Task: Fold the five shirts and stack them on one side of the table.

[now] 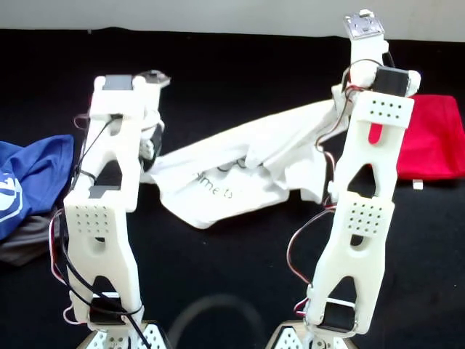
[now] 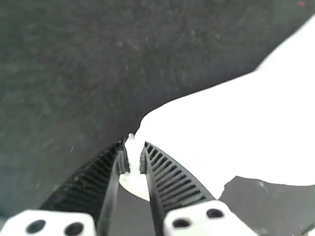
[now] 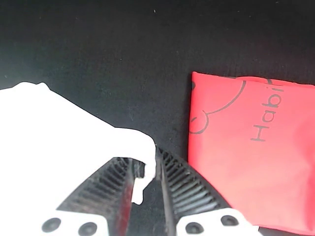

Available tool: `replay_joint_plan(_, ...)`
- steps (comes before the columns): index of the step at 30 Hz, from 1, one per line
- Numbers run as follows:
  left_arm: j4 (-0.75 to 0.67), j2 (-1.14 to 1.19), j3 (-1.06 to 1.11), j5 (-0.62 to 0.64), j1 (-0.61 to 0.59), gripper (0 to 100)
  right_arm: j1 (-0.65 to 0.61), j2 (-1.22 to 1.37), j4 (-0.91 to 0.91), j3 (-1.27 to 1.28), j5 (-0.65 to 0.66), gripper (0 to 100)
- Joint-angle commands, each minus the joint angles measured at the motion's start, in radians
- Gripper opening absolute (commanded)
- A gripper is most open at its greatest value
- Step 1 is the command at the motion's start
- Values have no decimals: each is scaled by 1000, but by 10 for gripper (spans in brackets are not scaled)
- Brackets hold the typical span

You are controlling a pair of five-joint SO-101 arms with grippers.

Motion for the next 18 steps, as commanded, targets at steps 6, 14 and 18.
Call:
replay_joint_plan(6, 101, -168, -283, 8, -28, 8, 25, -30, 48, -259, 3, 7)
replay_joint_plan(14, 101, -532, -278, 8, -25, 8, 48, -240, 48, -243, -107, 7)
replay_joint_plan(18, 100, -671, -278, 6, -25, 8, 50, -397, 50, -222, -109, 7)
